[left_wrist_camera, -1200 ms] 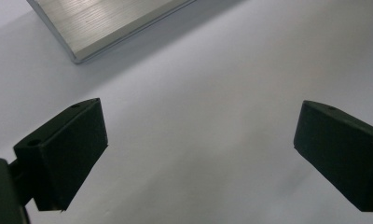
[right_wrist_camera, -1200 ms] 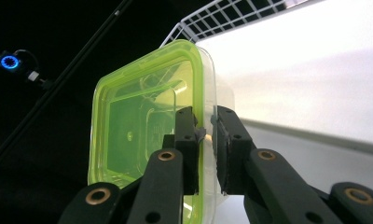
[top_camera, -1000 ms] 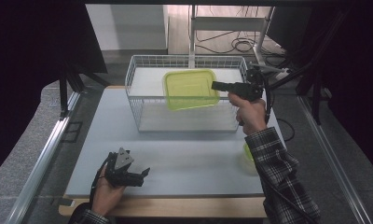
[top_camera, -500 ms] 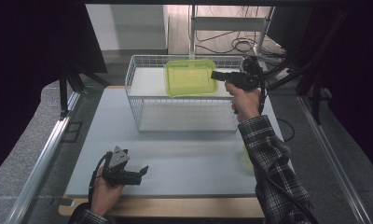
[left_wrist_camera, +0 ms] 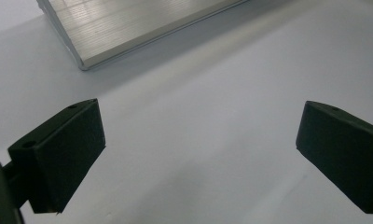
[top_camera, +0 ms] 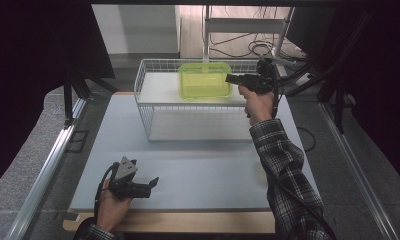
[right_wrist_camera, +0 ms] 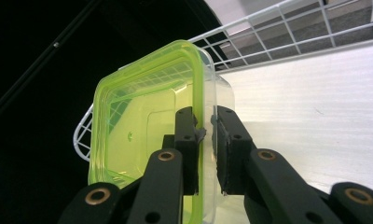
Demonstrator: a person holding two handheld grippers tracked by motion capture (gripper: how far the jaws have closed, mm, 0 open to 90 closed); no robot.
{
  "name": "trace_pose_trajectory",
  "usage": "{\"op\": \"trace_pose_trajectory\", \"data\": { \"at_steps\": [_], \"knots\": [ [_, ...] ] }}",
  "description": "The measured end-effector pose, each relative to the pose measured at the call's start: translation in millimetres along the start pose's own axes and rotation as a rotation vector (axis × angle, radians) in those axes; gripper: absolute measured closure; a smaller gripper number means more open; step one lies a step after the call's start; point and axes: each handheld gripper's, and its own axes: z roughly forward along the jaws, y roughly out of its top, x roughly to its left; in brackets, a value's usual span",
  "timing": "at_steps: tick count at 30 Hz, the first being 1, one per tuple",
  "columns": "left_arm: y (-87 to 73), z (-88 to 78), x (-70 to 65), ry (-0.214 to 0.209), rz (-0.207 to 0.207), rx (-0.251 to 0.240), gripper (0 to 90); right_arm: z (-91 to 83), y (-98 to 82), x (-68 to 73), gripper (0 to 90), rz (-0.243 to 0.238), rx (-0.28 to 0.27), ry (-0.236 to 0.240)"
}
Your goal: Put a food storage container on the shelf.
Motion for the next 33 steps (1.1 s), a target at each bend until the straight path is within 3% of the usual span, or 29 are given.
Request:
{"op": "trace_pose_trajectory", "data": {
  "at_steps": [8, 11, 18, 21, 28, 29, 33],
  "knots": [
    [-0.2, 0.6, -0.1, -0.003, 0.002, 0.003, 0.8, 2.7, -0.6, -2.4, 78.7, -0.003, -0.006, -0.024],
    [-0.3, 0.7, -0.1, -0.004, 0.003, 0.004, 0.8, 5.0, 0.5, -1.2, 76.4, -0.030, 0.000, -0.059],
    [-0.6, 0.9, 0.1, -0.007, 0.004, 0.009, 0.8, 9.8, 2.9, -1.5, 73.0, -0.065, 0.006, -0.095],
    [-0.7, 0.7, 0.6, -0.006, 0.001, 0.009, 0.8, 13.0, 4.3, -0.7, 69.9, -0.109, 0.020, -0.135],
    [-0.8, 1.0, 0.4, -0.004, 0.004, 0.013, 0.8, 16.0, 5.0, -2.1, 65.5, -0.134, 0.032, -0.143],
    [-0.7, 1.0, 0.2, -0.005, 0.004, 0.013, 0.7, 16.4, 5.6, -2.9, 60.8, -0.140, 0.030, -0.150],
    [-0.8, 0.5, 0.9, -0.005, 0.001, 0.012, 0.7, 14.2, 7.4, -2.3, 57.2, -0.157, 0.033, -0.153]
  ]
}}
